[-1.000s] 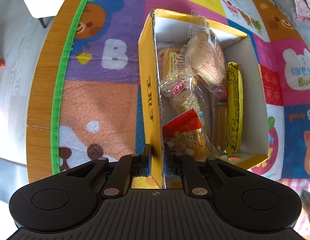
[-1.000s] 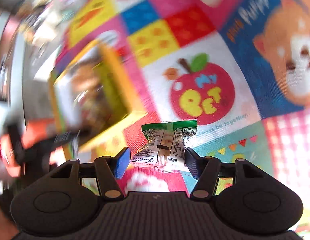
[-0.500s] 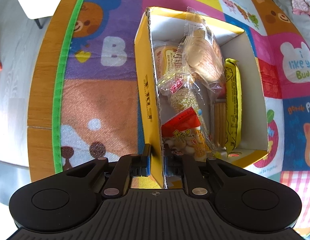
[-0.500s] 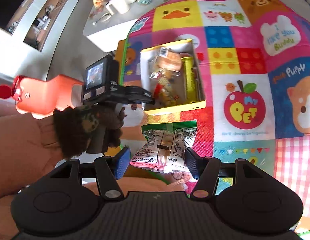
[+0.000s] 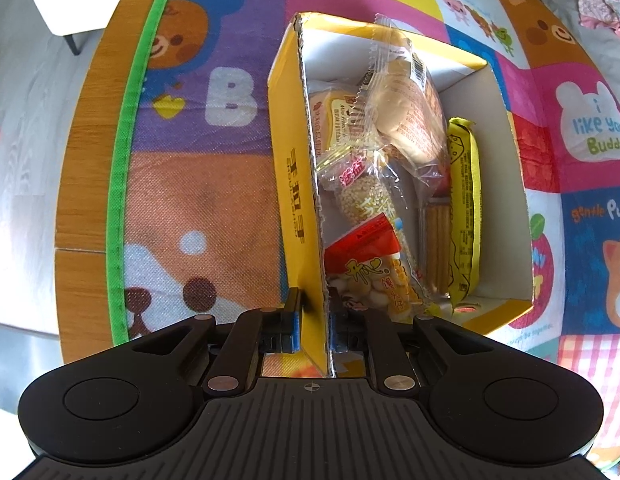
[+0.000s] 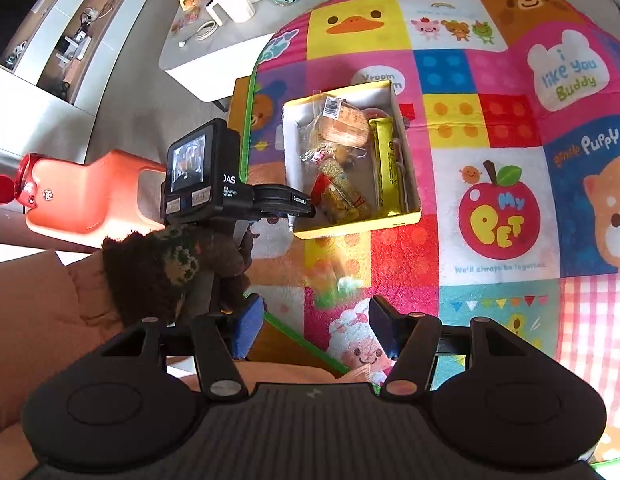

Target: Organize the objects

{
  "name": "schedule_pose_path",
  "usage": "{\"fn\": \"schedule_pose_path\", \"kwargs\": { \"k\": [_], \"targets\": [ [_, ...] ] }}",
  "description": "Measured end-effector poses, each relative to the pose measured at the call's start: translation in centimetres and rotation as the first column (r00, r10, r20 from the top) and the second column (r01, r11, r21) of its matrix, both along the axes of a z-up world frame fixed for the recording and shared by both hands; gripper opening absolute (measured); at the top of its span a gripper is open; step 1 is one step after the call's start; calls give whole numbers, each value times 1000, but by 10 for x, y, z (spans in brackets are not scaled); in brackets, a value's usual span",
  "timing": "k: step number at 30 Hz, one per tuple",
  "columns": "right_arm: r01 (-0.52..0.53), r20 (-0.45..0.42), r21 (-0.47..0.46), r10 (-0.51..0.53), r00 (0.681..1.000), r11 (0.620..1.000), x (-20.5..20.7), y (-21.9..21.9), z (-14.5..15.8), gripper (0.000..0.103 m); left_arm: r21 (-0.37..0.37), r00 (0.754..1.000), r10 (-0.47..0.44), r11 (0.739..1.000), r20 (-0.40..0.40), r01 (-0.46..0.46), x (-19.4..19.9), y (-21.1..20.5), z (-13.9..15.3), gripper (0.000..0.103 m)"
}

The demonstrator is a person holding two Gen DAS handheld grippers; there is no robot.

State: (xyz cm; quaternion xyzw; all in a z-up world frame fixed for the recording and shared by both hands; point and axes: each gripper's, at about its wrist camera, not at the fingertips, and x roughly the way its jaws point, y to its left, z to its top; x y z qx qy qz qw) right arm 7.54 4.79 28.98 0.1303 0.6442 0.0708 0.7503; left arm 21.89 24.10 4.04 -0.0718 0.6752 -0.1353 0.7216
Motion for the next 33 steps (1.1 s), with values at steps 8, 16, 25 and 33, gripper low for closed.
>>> {"fn": "schedule_pose_path", "kwargs": {
  "k": [8,16,25,33],
  "targets": [
    [14,55,-11,-14,998,1000,20,3,1,60,-22,1000,8,1000,-16,-8,1,6,-1,15],
    [-103,43,-144,111,993,984,2,11,-63,60,-42,999,-30,999,-26,28,4,9,-2,17],
    [-64,-12,-27,64,998,998,-10,60,-187,72,-76,996,-75,994,-45,72,8,13,-6,19],
    [-100,72,-179,114,991,979,11,109,-237,73,-88,988,-134,988,-74,127,15,11,-8,21]
  ]
}}
